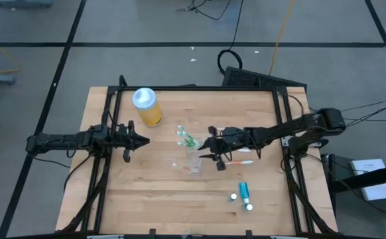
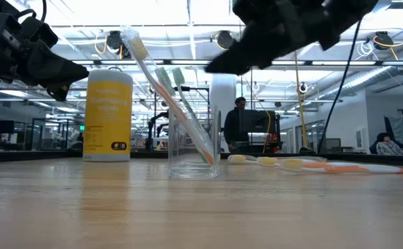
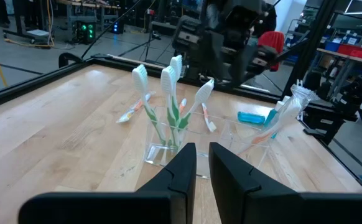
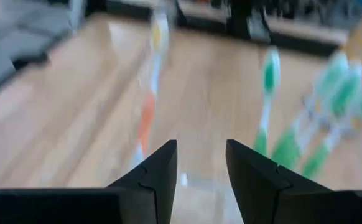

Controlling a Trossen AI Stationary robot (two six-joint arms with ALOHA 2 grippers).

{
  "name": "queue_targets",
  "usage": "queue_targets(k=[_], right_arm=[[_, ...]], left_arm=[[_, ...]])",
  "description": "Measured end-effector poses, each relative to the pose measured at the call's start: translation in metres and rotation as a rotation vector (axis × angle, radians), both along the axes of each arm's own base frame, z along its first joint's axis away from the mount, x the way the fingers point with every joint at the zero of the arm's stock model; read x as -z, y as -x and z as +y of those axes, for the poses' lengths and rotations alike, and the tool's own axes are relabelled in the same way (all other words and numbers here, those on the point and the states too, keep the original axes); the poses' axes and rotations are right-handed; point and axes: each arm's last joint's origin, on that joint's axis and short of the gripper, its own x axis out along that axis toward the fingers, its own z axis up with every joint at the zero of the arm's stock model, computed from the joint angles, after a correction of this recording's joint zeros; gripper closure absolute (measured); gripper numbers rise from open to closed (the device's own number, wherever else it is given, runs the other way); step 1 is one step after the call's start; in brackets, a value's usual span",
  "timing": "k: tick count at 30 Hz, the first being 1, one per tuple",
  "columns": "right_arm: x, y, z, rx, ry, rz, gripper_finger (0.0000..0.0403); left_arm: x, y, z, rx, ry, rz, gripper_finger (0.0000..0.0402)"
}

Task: Pick & Place toothbrushing station
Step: Put the orange toothbrush into the transparent organizer

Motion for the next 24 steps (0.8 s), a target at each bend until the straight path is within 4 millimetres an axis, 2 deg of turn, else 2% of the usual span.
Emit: queue_targets(k=[6, 12, 17, 24], right_arm=[[0.000, 0.023, -0.002, 0.046, -0.003, 0.217, 0.0273], [0.013, 0.039, -0.002, 0.082, -0.047, 0.406, 0.0273], [0.038, 0.053, 0.006, 0.042, -0.017, 0.451, 0.0273], [0.063, 0.068, 0.018, 0.039, -0.001, 0.388, 0.0273]], left_arm=[[0.000, 0.000, 0.000, 0.000, 0.000, 0.000, 0.0353], [0.000, 0.000, 0.000, 0.000, 0.000, 0.000, 0.0353], [0.000, 0.000, 0.000, 0.000, 0.000, -0.001, 0.0353], [0.000, 0.000, 0.000, 0.000, 0.000, 0.000, 0.0353]])
